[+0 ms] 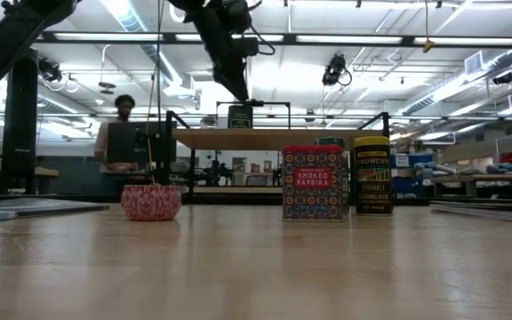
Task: Shelf spices
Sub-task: Put the black seasoning can on the shelf
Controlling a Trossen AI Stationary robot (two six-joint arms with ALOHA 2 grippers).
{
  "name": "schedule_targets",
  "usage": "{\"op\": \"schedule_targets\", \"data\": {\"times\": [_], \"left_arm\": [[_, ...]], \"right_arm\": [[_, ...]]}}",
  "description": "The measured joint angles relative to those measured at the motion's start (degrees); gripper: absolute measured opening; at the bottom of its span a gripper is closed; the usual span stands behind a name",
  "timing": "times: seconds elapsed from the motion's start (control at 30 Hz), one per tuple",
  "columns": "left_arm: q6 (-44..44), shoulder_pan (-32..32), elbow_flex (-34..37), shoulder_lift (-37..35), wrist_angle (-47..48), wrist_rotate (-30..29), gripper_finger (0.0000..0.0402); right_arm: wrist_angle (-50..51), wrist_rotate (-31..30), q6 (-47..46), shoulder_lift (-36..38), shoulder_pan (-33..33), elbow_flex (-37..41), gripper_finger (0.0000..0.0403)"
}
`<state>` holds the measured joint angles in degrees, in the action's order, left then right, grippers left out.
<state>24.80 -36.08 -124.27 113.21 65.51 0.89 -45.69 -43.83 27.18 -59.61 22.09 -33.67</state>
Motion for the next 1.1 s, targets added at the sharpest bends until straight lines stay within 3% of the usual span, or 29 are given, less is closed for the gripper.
{"op": "schedule_targets", "data": {"times": [0.33, 0.67, 0.8, 1.1], "left_arm": [[0.3, 2.4, -2.3, -0.1, 3.5, -2.1, 0.0214], [0.2, 2.7, -1.1, -0.1, 6.0, -4.5, 0.0081], [-0.2, 2.7, -1.1, -0.1, 6.4, -5.7, 0.0047], [-0.2, 1.9, -1.1, 0.5, 6.7, -7.3, 0.0039]], "right_arm": [[0.0, 0.0, 0.0, 0.0, 0.0, 0.0, 0.0228], [-0.1, 0.0, 0.0, 0.0, 0.0, 0.0, 0.0229], [-0.1, 0.0, 0.0, 0.0, 0.0, 0.0, 0.0228], [-0.1, 0.0, 0.0, 0.0, 0.1, 0.0, 0.0229]]}}
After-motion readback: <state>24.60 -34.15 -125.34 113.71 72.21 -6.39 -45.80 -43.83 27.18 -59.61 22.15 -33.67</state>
